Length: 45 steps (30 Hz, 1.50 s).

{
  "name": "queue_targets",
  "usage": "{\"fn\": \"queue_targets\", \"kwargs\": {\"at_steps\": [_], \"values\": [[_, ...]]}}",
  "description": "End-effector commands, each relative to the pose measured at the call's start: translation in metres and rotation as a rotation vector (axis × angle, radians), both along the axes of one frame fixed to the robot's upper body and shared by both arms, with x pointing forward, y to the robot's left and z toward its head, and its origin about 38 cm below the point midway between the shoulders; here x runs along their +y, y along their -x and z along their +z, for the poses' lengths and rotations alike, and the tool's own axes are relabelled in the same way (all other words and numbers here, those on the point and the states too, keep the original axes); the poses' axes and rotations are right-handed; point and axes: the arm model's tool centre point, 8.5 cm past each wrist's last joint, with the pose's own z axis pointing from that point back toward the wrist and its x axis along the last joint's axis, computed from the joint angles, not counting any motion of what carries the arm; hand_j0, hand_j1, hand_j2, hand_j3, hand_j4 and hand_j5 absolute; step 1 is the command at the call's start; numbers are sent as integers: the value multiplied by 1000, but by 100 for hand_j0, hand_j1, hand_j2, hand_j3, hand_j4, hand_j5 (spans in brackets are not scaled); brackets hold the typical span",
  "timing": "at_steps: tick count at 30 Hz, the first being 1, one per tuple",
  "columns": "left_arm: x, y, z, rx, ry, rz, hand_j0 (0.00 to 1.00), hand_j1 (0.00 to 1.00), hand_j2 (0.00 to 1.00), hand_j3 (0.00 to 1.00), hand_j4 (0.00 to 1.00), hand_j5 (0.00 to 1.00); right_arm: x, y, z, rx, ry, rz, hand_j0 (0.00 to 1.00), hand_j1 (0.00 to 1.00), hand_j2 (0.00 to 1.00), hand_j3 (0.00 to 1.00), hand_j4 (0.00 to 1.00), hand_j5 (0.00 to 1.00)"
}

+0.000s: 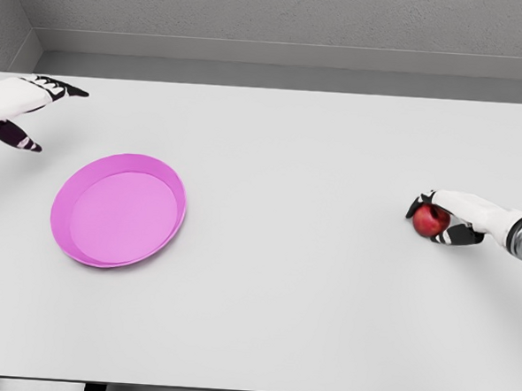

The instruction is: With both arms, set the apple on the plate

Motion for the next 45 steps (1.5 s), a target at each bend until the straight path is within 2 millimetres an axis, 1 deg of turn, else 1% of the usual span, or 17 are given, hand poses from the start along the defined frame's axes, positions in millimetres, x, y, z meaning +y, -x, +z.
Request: {"fn": "queue_targets", "kwargs": {"at_steps": [1,5,13,17,18,22,26,28,29,38,40,41,45], "values": [[1,0,1,-2,6,3,100,100,100,100,100,100,0,0,1,-3,2,2,50,50,50,50,50,50],[1,0,1,-2,6,3,100,100,100,100,100,100,1,-1,4,-13,-1,7,50,50,50,50,50,50],[4,1,3,-3,2,8,100,100,100,100,100,100,6,-7,21,-56,-3,26,50,50,50,50,50,50],[4,1,3,-3,2,8,100,100,100,100,100,100,14,-10,29,-85,-18,59,50,50,50,50,50,50],[4,1,3,-3,2,8,100,100,100,100,100,100,24,-13,29,-97,-45,76,50,50,50,50,50,50],[5,1,3,-5,2,10,100,100,100,100,100,100,44,-20,35,-124,-89,113,50,50,50,50,50,50],[5,1,3,-5,2,10,100,100,100,100,100,100,66,-22,34,-142,-147,160,50,50,50,50,50,50],[5,1,3,-5,2,10,100,100,100,100,100,100,77,-21,30,-138,-171,177,50,50,50,50,50,50],[4,1,4,-7,3,9,100,100,100,100,100,100,89,-21,29,-135,-200,201,50,50,50,50,50,50],[4,1,3,-3,3,8,100,100,100,100,100,100,156,-9,7,-87,-321,320,50,50,50,50,50,50],[5,1,4,-6,2,10,100,100,100,100,100,100,163,-8,5,-81,-333,331,50,50,50,50,50,50],[5,1,3,-4,1,10,100,100,100,100,100,100,171,-7,4,-79,-346,341,50,50,50,50,50,50],[5,1,3,-4,1,10,100,100,100,100,100,100,188,-1,-2,-58,-365,372,50,50,50,50,50,50]]}}
